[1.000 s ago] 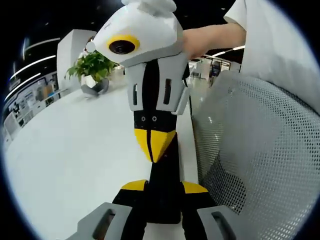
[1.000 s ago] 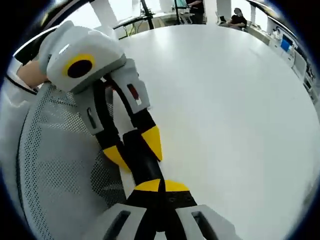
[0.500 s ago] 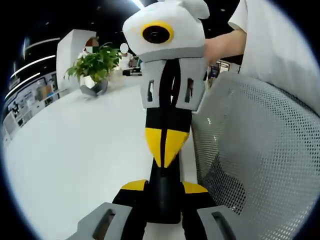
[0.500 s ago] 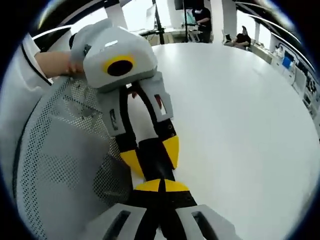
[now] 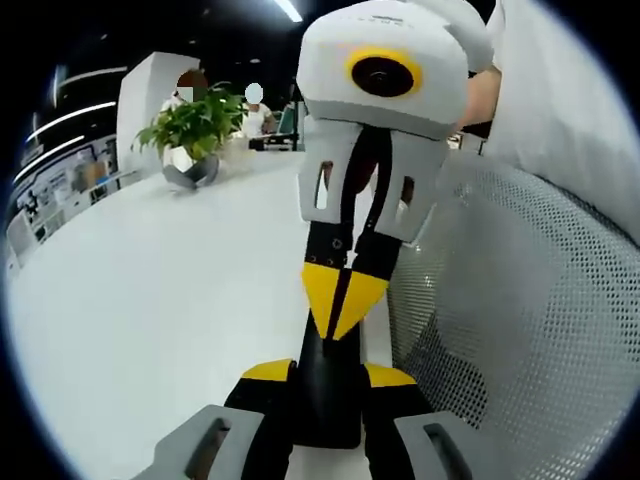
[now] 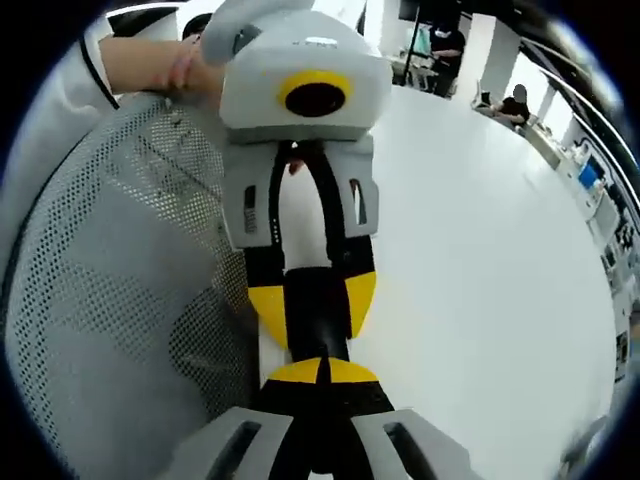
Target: Press the specified remote control buttons in sequence, fully releasing each button before pressing the next.
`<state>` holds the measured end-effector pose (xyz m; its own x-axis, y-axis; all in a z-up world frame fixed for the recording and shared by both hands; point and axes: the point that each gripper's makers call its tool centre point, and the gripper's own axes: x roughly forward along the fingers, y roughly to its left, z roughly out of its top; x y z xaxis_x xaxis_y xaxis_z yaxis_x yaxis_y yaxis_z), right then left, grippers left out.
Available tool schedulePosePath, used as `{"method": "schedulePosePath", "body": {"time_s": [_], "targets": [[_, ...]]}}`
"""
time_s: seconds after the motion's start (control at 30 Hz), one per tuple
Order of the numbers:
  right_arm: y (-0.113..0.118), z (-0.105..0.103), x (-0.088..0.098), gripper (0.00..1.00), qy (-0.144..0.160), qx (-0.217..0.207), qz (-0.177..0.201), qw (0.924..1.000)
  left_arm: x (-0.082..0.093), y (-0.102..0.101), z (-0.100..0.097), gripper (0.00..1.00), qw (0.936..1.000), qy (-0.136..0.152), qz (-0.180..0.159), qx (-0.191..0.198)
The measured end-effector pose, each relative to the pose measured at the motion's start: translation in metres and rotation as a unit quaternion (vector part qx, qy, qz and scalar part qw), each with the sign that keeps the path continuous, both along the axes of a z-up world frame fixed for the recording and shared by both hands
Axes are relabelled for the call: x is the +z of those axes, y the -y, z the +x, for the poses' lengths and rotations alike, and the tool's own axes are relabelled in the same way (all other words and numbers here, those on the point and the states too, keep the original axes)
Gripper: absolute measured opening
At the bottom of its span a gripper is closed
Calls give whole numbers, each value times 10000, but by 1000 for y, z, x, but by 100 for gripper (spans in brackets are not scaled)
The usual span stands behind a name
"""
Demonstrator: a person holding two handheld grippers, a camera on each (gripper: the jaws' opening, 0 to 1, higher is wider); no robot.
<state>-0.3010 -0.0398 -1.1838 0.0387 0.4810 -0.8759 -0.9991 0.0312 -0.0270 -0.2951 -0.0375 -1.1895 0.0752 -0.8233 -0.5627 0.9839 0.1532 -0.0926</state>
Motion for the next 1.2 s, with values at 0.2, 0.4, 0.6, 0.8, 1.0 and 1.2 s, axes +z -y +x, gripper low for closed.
{"method": "schedulePosePath", "body": {"time_s": [0.2, 0.4, 0.6, 0.8, 1.0, 1.2], "targets": [[1, 2, 2, 0, -211, -270, 354, 9988, 0, 0, 0, 24, 10000, 30, 12, -12], [-6, 1, 2, 0, -51, 24, 289, 9996, -1, 1, 0, 24, 10000, 34, 9, -14], [-6, 0, 0, 0, 38, 198, 14, 9998, -1, 1, -1, 24, 10000, 73, 32, -29], [-6, 0, -1, 0, 402, 270, -54, 9988, -1, 1, -1, 24, 9999, 95, 55, -38], [-6, 2, 0, 0, 331, 52, 65, 9994, -2, 1, -1, 24, 9999, 131, 85, -53], [-6, -1, 4, 0, -103, -266, 463, 9985, -2, 1, 0, 24, 9999, 119, 65, -56]]}}
